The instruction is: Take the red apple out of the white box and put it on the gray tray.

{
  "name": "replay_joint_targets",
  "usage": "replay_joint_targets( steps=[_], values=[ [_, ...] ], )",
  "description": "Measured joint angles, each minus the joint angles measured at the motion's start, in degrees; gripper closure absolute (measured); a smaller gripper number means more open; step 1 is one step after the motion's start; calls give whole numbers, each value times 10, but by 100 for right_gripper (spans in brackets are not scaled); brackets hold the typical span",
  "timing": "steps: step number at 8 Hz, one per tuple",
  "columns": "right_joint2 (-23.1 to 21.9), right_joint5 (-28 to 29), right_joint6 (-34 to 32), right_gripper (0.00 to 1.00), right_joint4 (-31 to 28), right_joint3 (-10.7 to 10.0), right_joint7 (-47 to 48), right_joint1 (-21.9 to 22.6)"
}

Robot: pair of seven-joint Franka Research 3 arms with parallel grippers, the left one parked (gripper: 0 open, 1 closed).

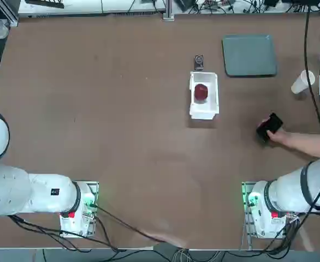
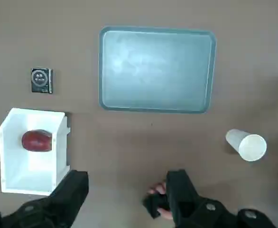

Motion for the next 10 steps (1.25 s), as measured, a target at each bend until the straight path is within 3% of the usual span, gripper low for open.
replay_joint_targets(
  steps=[7, 10],
  values=[
    [2, 0, 1, 0, -2, 0, 1, -1],
    [24, 3, 2, 0, -22, -1, 40, -8]
  ],
)
